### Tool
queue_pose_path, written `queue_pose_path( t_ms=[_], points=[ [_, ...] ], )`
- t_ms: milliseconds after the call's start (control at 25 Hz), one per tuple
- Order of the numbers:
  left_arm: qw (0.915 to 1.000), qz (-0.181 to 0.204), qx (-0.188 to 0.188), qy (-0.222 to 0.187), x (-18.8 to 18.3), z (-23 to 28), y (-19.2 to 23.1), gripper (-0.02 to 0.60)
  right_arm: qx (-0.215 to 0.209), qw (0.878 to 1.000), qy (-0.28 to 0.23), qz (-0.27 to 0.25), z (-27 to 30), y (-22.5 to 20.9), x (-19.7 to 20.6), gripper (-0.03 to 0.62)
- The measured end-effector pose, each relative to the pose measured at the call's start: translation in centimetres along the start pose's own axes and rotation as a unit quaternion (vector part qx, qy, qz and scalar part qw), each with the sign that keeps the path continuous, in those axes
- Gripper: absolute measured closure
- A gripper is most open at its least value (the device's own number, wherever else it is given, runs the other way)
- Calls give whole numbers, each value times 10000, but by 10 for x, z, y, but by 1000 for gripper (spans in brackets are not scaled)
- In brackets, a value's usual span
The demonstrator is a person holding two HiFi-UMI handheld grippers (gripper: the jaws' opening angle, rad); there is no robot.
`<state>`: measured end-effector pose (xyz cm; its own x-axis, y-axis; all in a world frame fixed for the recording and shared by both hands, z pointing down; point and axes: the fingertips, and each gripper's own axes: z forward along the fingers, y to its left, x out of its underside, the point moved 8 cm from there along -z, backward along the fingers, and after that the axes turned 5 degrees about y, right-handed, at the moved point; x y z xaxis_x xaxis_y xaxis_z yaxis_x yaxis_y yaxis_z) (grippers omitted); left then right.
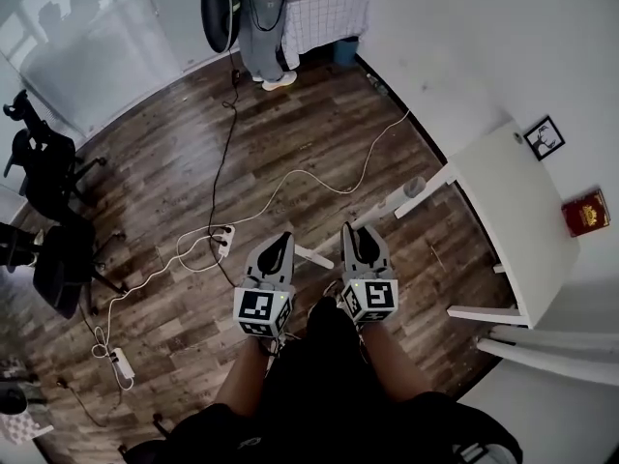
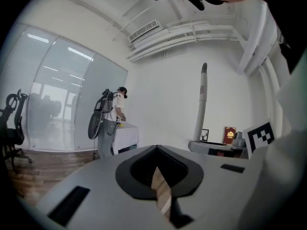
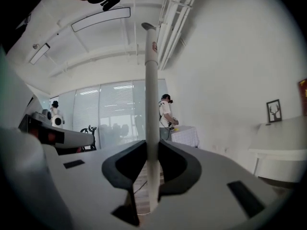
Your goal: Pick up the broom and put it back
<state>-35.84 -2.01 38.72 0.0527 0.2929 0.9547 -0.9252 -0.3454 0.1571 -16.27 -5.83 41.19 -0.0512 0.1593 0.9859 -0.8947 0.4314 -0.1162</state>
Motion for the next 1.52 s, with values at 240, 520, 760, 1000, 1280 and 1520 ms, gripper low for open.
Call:
queue_pose_path(
  t_ms=[240, 520, 760, 1000, 1280, 1520],
  points=[
    [9978, 172, 517, 365, -10, 101, -15, 581, 520, 9985, 166, -82, 33, -72, 19, 499],
    [9842, 909, 1363, 676, -4, 226, -87, 581, 1141, 9925, 284, -345, 48, -182, 37, 500],
    [9603, 738, 2227, 1509, 39, 279, -127, 581, 1524, 9869, 507, 148, 38, -238, 107, 499],
    [9423, 978, 2518, 1979, 75, 299, -139, 581, 1558, 9856, 537, 387, 31, -273, 143, 499],
    [9217, 1124, 2788, 2453, 124, 329, -163, 581, 1419, 9802, 947, 1008, 35, -313, 223, 499],
    [9092, 1321, 2934, 2643, 137, 358, -161, 581, 1836, 9672, 1293, 1183, 45, -327, 272, 499]
  ],
)
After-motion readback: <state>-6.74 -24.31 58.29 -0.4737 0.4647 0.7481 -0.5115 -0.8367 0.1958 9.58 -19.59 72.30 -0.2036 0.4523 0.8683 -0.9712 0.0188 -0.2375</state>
